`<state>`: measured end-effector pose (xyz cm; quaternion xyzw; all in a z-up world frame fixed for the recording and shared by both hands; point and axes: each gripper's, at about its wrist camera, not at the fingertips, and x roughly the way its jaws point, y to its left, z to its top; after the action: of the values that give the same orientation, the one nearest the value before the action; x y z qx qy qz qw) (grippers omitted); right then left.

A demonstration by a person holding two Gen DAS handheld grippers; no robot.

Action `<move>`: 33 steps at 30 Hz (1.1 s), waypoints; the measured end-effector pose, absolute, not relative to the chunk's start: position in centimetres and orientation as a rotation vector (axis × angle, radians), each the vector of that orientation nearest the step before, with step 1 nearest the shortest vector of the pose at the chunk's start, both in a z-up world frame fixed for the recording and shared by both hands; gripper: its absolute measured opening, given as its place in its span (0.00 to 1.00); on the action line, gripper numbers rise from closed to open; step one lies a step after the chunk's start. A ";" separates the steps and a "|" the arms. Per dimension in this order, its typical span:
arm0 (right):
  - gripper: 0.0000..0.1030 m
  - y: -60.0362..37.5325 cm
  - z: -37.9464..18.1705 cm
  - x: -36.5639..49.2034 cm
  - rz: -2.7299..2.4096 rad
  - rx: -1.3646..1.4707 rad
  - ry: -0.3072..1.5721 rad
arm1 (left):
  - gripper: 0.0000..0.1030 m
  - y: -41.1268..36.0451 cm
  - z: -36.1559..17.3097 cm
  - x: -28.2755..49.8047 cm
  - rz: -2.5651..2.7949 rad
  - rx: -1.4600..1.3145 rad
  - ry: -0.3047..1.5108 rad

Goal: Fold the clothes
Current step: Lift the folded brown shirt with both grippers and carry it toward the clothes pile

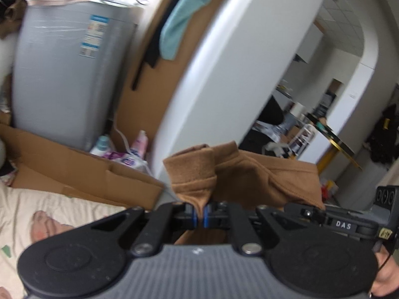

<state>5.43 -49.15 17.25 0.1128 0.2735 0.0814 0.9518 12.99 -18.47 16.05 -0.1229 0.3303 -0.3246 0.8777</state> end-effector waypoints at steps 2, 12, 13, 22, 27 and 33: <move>0.15 -50.4 17.1 4.7 0.146 0.226 0.552 | 0.05 -19.8 15.5 13.1 -0.708 -0.262 0.697; 0.15 -56.2 15.2 2.4 0.032 0.232 0.528 | 0.05 -26.5 12.8 14.8 -0.872 -0.230 0.727; 0.15 -56.6 14.9 2.2 0.021 0.228 0.526 | 0.05 -27.1 12.4 15.0 -0.884 -0.226 0.731; 0.15 -60.2 10.7 2.2 -0.061 0.276 0.528 | 0.05 -31.1 9.0 17.7 -0.965 -0.185 0.764; 0.15 -60.7 7.6 3.8 -0.080 0.245 0.547 | 0.05 -31.8 5.9 19.8 -0.982 -0.199 0.805; 0.15 -61.1 3.0 5.4 -0.110 0.247 0.582 | 0.05 -32.6 2.0 21.0 -1.007 -0.170 0.811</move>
<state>5.39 -61.10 2.97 0.1212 0.2862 -0.0541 0.9489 21.05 -32.60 1.98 -0.0793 0.3774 -0.4685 0.7948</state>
